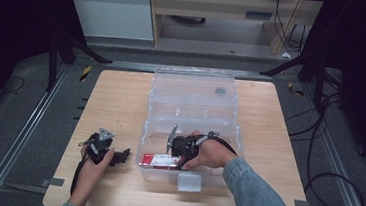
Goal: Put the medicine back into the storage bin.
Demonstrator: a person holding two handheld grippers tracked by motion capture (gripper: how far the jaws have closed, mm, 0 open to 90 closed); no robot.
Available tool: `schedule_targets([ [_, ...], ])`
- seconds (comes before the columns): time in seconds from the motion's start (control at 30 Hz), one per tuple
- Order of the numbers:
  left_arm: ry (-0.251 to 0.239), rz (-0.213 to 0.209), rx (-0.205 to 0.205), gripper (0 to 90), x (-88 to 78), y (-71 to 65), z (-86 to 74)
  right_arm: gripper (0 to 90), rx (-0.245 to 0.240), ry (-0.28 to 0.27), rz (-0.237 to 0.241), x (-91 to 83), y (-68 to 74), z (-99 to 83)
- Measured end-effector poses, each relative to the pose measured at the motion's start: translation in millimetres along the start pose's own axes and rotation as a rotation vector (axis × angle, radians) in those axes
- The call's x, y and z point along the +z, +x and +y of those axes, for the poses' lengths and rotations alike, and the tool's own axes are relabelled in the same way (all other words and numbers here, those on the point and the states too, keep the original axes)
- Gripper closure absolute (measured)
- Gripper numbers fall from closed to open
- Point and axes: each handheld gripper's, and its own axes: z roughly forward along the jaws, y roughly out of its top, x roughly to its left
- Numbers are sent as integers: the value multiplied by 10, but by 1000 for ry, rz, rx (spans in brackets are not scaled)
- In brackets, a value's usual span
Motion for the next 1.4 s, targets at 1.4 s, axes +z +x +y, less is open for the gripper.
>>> schedule_targets([
  [1.4,-76,-88,-5,47,-266,-41,88,664,164,-328,-117,-854,131,-195],
])
